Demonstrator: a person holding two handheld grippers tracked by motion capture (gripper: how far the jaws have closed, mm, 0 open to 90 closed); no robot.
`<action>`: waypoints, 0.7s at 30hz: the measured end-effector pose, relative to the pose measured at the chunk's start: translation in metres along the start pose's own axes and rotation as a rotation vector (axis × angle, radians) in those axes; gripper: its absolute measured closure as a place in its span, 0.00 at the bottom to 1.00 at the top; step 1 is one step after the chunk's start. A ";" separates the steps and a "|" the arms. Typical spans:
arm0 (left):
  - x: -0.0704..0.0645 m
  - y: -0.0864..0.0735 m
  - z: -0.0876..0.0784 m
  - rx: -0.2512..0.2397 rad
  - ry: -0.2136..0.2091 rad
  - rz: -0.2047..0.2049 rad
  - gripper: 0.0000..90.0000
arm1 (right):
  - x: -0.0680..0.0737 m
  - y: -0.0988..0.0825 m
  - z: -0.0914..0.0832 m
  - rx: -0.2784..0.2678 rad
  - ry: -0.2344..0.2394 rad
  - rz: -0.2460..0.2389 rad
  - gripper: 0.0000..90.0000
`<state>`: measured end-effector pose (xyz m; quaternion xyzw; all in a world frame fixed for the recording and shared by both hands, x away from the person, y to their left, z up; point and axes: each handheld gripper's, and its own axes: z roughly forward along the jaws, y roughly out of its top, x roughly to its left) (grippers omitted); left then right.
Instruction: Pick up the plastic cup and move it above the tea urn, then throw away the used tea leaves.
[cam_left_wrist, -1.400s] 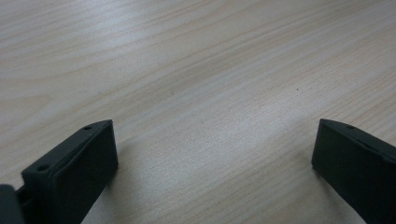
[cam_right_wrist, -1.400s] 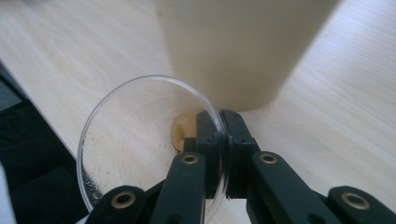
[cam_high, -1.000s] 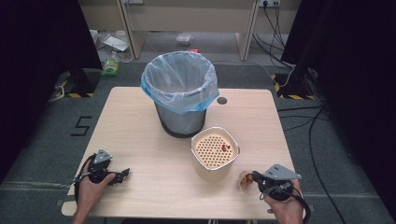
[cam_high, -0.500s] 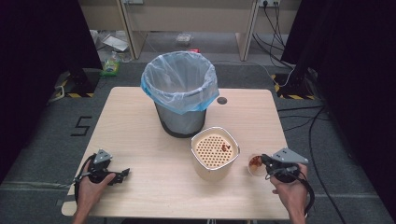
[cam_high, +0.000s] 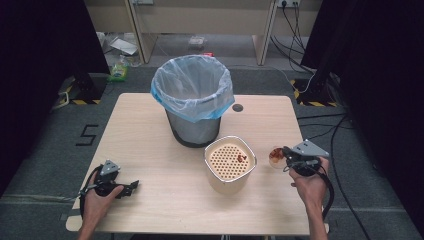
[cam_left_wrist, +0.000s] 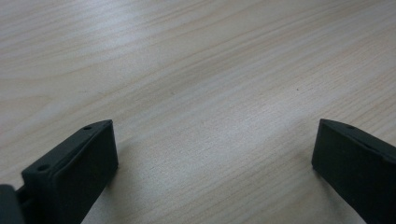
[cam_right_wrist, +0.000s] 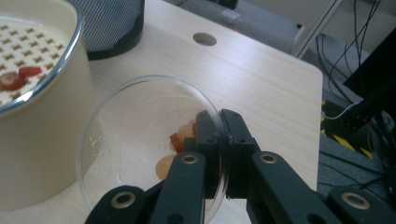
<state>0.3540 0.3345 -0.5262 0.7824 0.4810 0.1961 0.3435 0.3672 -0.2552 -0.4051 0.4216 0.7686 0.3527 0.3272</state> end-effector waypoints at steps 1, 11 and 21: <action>0.000 0.000 0.000 0.000 0.000 0.000 0.00 | 0.001 0.006 0.004 -0.010 -0.003 -0.006 0.97; 0.000 0.000 0.000 0.000 0.000 0.000 0.00 | 0.004 0.025 0.017 -0.051 -0.018 -0.047 0.97; 0.000 0.000 0.000 0.000 0.000 0.000 0.00 | 0.011 0.050 0.010 -0.181 -0.057 -0.115 0.97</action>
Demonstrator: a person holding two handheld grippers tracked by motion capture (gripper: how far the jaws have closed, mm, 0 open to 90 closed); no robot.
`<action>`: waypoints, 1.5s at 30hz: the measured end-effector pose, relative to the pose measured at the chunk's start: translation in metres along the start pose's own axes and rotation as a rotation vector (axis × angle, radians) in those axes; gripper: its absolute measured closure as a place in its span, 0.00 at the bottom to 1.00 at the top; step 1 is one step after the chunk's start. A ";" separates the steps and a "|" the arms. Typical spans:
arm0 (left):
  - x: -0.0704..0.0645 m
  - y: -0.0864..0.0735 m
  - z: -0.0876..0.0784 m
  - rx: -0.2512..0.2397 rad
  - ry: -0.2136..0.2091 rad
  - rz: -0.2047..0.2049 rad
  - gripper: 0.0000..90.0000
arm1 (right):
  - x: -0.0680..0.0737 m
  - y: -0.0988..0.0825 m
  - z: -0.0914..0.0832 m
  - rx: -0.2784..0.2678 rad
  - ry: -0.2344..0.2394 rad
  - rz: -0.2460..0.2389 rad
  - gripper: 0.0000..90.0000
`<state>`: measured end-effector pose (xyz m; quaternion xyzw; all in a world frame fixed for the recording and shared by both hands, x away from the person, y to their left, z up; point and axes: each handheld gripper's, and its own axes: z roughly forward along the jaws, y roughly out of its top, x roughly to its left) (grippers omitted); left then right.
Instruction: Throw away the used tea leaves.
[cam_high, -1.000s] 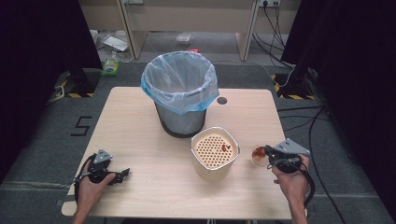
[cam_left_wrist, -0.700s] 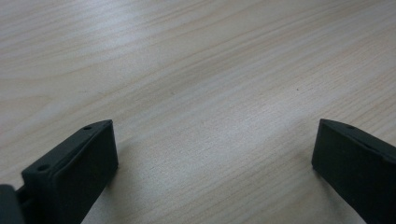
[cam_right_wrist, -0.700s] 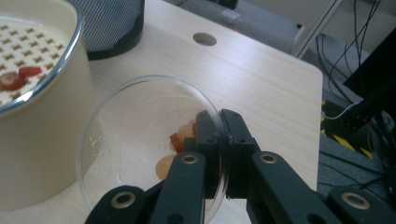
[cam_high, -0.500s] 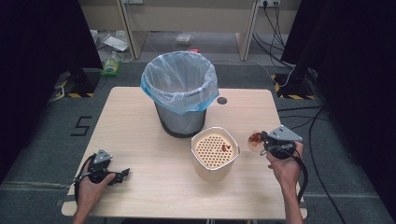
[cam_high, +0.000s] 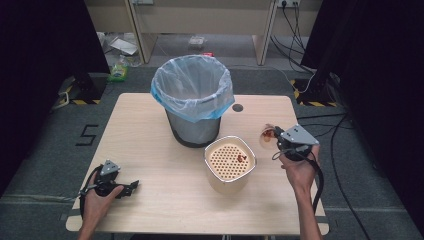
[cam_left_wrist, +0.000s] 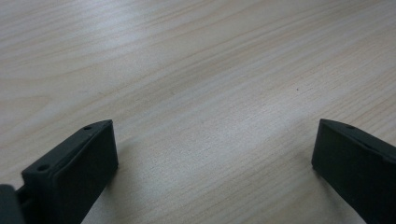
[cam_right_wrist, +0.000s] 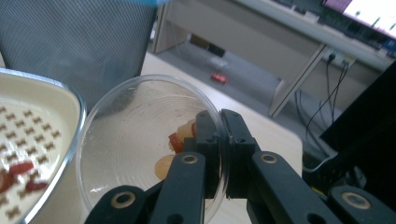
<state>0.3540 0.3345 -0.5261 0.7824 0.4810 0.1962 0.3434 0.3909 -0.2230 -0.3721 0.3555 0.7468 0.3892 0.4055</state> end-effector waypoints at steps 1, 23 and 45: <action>0.000 0.000 0.000 0.000 0.000 0.000 0.00 | 0.002 0.004 0.000 -0.015 -0.006 -0.017 0.97; 0.000 0.000 0.000 0.000 0.000 0.000 0.00 | 0.067 0.045 0.003 -0.268 -0.165 -0.492 0.97; 0.000 0.000 0.000 0.000 0.000 0.000 0.00 | 0.117 0.038 0.006 -0.381 -0.350 -0.866 0.97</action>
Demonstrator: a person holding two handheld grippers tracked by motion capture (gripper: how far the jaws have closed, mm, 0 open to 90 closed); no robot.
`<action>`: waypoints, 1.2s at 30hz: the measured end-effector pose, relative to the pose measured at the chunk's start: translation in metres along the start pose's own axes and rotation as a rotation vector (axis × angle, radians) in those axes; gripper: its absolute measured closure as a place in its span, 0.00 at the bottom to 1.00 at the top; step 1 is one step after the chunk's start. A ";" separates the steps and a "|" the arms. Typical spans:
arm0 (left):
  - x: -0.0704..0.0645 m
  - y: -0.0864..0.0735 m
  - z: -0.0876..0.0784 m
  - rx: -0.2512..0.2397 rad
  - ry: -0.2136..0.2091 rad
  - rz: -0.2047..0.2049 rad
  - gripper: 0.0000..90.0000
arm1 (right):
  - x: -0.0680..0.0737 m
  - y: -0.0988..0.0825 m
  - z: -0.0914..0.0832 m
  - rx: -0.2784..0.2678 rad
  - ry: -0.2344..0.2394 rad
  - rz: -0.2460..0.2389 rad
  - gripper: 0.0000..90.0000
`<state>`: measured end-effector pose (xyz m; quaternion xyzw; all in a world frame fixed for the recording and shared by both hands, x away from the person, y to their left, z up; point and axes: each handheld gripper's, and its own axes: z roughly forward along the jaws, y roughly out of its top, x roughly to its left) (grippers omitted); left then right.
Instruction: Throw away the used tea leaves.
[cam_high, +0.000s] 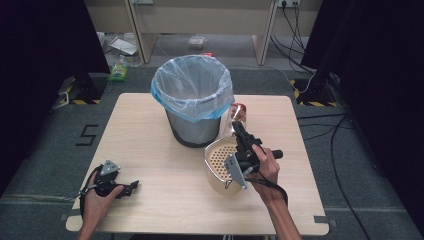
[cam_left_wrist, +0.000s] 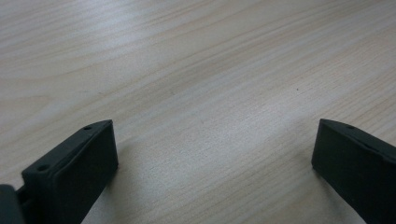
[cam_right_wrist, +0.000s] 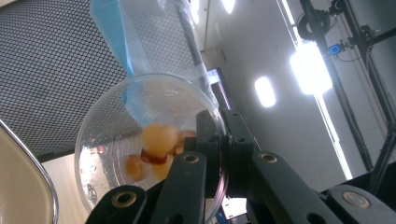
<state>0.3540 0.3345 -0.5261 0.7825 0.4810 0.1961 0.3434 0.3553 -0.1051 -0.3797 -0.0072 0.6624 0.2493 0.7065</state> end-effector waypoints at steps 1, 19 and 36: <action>0.000 0.000 0.000 0.000 0.000 0.000 0.00 | 0.001 0.000 0.000 0.002 0.002 -0.002 0.97; 0.000 0.000 0.000 0.000 0.000 0.000 0.00 | 0.023 -0.006 -0.001 -0.032 -0.027 -0.071 0.98; 0.000 0.000 0.000 0.000 0.000 0.000 0.00 | 0.015 0.002 -0.006 -0.068 -0.079 -0.124 0.97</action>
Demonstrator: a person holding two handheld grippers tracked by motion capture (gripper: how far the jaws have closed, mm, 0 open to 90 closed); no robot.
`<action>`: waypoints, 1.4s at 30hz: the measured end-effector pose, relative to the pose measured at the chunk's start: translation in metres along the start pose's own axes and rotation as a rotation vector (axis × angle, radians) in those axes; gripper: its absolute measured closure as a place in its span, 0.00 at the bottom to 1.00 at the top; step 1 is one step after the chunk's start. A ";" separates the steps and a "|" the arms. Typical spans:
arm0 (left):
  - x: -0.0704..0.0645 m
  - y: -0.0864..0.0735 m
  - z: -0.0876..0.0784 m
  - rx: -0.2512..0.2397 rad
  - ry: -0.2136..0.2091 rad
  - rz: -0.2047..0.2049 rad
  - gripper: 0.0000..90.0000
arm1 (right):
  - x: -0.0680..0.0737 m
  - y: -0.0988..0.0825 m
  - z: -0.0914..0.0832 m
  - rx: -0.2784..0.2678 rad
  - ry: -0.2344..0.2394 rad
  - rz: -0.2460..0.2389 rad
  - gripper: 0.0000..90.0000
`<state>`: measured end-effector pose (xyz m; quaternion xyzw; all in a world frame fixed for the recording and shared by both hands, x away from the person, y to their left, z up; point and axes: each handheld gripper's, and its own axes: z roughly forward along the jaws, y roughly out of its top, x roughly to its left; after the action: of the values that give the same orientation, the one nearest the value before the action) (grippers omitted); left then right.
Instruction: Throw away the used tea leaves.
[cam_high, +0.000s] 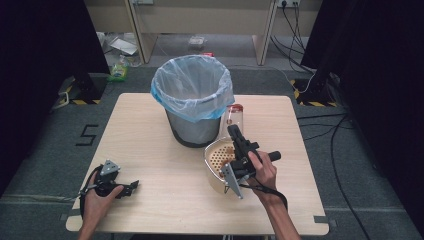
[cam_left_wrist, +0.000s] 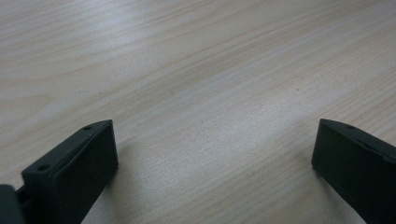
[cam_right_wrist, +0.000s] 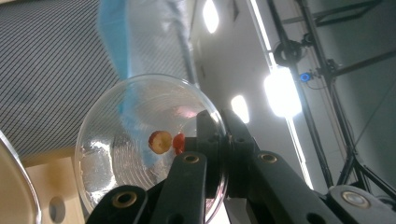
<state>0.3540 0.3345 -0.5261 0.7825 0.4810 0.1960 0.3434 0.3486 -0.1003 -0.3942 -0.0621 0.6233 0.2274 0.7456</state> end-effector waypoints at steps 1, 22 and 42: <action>0.000 0.000 0.000 0.000 0.000 0.000 0.00 | 0.001 -0.001 0.000 0.002 0.002 0.002 0.97; 0.000 0.000 0.000 0.000 0.000 0.000 0.00 | 0.005 -0.002 0.001 0.007 -0.018 -0.074 0.98; 0.000 0.000 0.000 0.000 0.000 0.000 0.00 | -0.019 -0.028 0.019 0.187 0.186 0.459 0.97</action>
<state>0.3543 0.3346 -0.5262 0.7824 0.4810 0.1963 0.3435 0.3754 -0.1228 -0.3772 0.1292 0.7053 0.3252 0.6165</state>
